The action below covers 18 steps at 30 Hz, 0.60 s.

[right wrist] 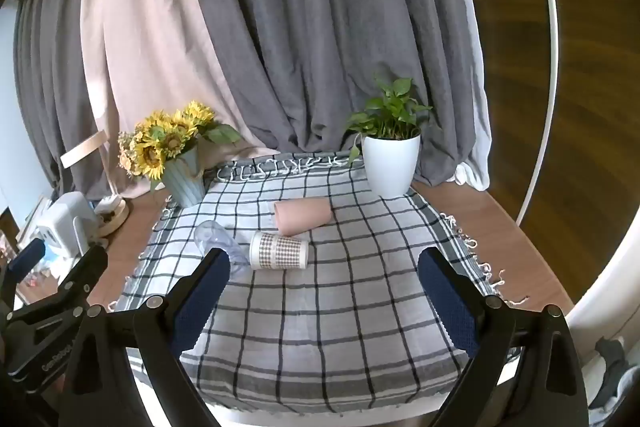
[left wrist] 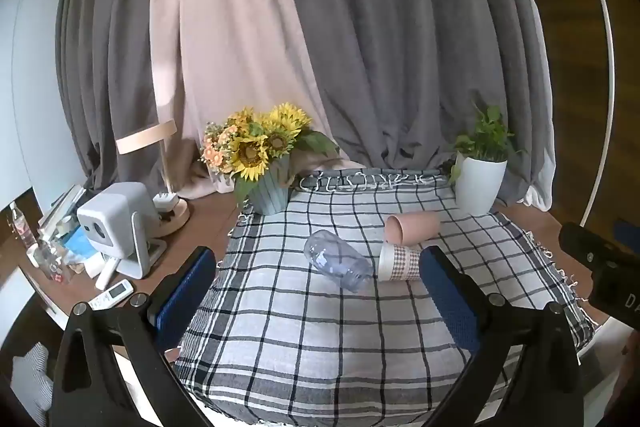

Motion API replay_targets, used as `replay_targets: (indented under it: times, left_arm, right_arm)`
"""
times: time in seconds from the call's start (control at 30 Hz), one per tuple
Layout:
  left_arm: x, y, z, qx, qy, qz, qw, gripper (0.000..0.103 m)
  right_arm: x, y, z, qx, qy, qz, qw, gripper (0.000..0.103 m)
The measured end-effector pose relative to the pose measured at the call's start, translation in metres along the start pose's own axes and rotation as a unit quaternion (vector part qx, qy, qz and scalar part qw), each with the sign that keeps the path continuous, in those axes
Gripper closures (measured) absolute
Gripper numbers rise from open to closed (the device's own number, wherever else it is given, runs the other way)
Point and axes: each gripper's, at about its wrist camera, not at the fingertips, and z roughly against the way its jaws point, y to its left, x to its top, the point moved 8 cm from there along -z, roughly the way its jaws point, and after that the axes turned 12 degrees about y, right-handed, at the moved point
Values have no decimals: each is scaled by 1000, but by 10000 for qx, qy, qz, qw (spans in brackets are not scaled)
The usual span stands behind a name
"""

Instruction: Flip cup upside down

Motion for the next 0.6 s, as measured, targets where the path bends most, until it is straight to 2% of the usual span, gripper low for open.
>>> replay_targets:
  times: [0.13, 0.3, 0.6]
  left_arm:
    - [-2, -3, 1, -57, -42, 22, 10000, 0]
    - [-5, -4, 5, -181, -109, 83, 9997, 0]
    - [7, 2, 5, -302, -139, 162, 9993, 0]
  right_arm:
    - [-1, 1, -3, 23, 74, -7, 10000, 8]
    - [5, 2, -8, 25, -29, -63, 10000, 8]
    - [8, 3, 2, 2, -85, -60, 9999, 8]
